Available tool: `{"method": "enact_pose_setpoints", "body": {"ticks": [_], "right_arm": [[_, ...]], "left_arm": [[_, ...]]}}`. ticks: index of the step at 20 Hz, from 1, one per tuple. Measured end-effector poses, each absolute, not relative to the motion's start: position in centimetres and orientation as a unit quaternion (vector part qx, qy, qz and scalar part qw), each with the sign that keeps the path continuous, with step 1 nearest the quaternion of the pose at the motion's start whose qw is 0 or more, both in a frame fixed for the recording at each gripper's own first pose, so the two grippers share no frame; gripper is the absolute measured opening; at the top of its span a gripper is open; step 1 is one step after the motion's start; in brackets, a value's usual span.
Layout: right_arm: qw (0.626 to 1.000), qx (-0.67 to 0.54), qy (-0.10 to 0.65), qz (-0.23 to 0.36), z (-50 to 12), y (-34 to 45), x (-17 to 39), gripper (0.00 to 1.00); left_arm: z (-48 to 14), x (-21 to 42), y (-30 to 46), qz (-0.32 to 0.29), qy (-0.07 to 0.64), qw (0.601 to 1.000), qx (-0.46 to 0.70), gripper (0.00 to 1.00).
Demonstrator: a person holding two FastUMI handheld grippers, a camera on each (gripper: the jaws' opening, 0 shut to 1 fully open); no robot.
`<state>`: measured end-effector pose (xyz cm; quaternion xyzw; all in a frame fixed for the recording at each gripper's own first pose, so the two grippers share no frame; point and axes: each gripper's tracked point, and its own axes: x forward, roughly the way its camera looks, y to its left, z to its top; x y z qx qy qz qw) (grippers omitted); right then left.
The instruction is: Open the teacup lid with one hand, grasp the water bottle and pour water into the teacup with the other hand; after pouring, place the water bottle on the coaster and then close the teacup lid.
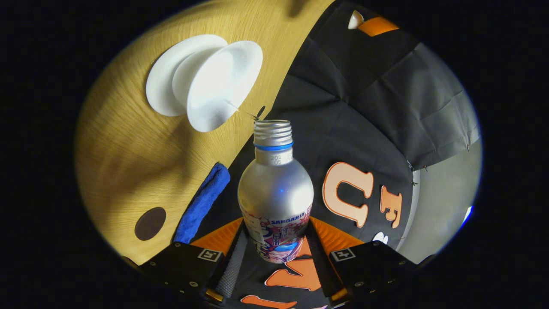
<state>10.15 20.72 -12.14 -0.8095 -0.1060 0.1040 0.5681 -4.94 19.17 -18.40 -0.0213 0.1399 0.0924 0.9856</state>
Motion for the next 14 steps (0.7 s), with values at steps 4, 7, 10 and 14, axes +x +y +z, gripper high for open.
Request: {"method": "enact_pose_setpoints", "body": {"ticks": [4, 7, 10, 14], "right_arm": [[0.633, -0.76, -0.057, 0.136, -14.1, 20.0, 9.6, 0.77], [0.678, -0.72, -0.027, 0.145, -15.1, 19.5, 9.3, 0.77], [0.734, -0.659, 0.02, 0.161, -16.2, 18.5, 9.4, 0.78], [0.806, -0.568, 0.064, 0.154, -15.7, 16.9, 10.4, 0.78]], "left_arm": [[-18.0, -4.6, 18.4, 0.087, 0.134, 0.987, -0.018, 0.3], [-17.7, -4.2, 18.2, 0.087, 0.132, 0.987, -0.015, 0.3], [-17.2, -3.7, 17.5, 0.08, 0.128, 0.988, -0.017, 0.3], [-16.5, -2.7, 15.8, 0.066, 0.123, 0.99, -0.008, 0.3]]}}
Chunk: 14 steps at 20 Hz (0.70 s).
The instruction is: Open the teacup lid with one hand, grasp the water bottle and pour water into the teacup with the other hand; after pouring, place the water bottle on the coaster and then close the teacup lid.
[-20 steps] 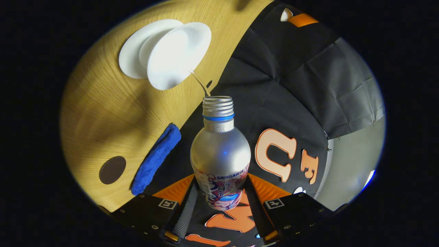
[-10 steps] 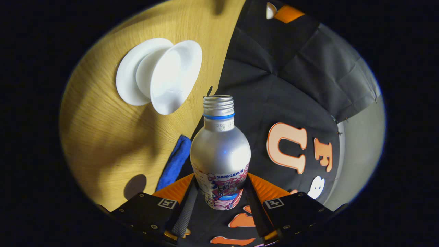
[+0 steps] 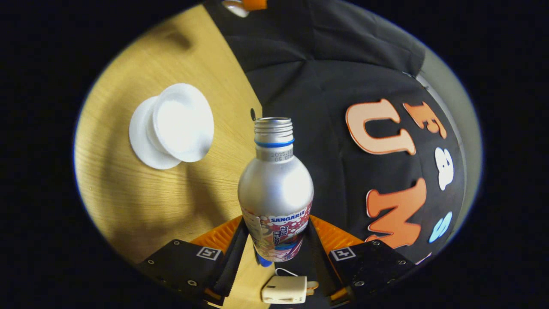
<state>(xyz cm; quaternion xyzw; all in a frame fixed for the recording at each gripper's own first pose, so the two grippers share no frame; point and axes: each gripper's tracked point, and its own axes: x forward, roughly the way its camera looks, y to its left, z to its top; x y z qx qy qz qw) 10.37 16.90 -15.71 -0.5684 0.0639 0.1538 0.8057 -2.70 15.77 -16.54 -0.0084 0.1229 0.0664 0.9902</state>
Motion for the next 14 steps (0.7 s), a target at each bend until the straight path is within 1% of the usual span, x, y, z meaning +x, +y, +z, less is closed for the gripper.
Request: {"method": "enact_pose_setpoints", "body": {"ticks": [4, 8, 11, 14], "right_arm": [[0.86, -0.481, 0.098, 0.14, -14.8, 14.2, 10.4, 0.78], [0.912, -0.354, 0.15, 0.143, -15.2, 12.3, 10.6, 0.78], [0.932, -0.296, 0.159, 0.135, -14.9, 10.5, 11.2, 0.78], [0.949, -0.228, 0.175, 0.131, -15.9, 9.2, 11.7, 0.78]], "left_arm": [[-15.6, -1.8, 13.8, 0.05, 0.116, 0.992, -0.003, 0.3], [-15.2, -0.9, 11.7, 0.032, 0.111, 0.993, 0.0, 0.3], [-15.0, -0.3, 10.4, 0.02, 0.111, 0.994, 0.004, 0.3], [-15.0, 0.1, 9.3, 0.01, 0.111, 0.994, 0.002, 0.3]]}}
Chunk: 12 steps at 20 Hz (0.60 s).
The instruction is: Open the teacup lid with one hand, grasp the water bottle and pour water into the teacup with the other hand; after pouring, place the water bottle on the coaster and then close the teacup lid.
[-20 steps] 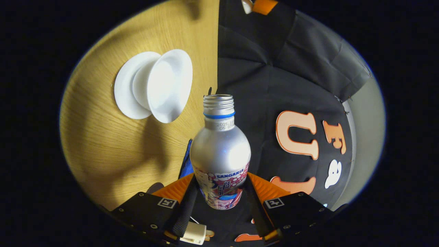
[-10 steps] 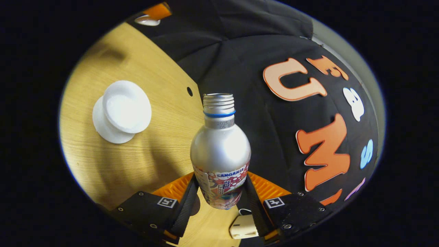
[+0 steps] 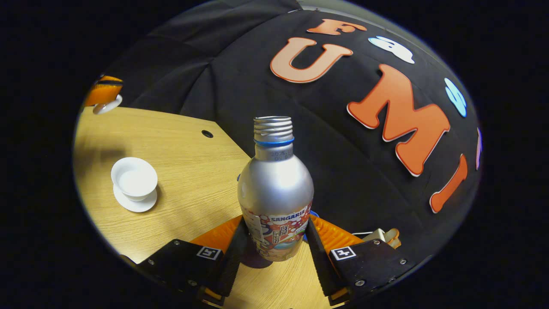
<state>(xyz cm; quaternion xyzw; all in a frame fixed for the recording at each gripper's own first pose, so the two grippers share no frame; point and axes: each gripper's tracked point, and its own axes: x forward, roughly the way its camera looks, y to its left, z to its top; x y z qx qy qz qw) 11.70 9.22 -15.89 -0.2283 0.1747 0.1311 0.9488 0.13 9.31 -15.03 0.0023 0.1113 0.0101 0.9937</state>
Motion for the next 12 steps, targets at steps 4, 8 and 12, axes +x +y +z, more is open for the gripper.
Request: {"method": "enact_pose_setpoints", "body": {"ticks": [4, 8, 12], "right_arm": [[0.961, -0.104, 0.215, 0.141, -18.5, 8.8, 12.6, 0.78], [0.963, -0.051, 0.229, 0.13, -18.8, 8.8, 12.6, 0.78], [0.961, -0.005, 0.242, 0.134, -19.3, 9.0, 12.3, 0.78]], "left_arm": [[-15.0, 0.7, 8.0, 0.0, 0.112, 0.994, 0.002, 0.3], [-14.9, 1.4, 6.6, -0.011, 0.111, 0.994, -0.005, 0.3], [-15.4, 2.4, 5.0, -0.022, 0.114, 0.993, -0.012, 0.3]]}}
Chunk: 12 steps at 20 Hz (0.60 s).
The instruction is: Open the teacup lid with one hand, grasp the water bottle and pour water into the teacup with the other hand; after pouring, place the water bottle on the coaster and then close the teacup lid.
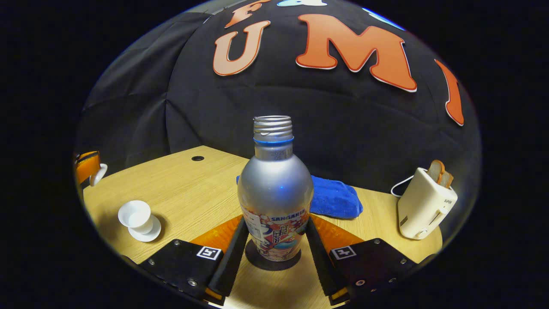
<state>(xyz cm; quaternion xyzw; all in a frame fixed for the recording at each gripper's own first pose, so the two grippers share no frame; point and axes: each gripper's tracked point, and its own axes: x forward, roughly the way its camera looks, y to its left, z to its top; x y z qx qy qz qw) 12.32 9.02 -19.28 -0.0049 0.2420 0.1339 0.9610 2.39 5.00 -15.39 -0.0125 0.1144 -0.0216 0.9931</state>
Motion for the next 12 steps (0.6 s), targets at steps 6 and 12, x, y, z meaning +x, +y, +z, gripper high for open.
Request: {"method": "enact_pose_setpoints", "body": {"ticks": [6, 12], "right_arm": [[0.956, 0.036, 0.266, 0.121, -20.0, 9.1, 11.7, 0.79], [0.955, 0.04, 0.266, 0.125, -20.1, 9.3, 11.7, 0.8]], "left_arm": [[-17.0, 4.1, 2.5, -0.037, 0.135, 0.99, -0.021, 0.3], [-19.6, 5.7, 0.0, -0.053, 0.159, 0.985, -0.035, 0.3]]}}
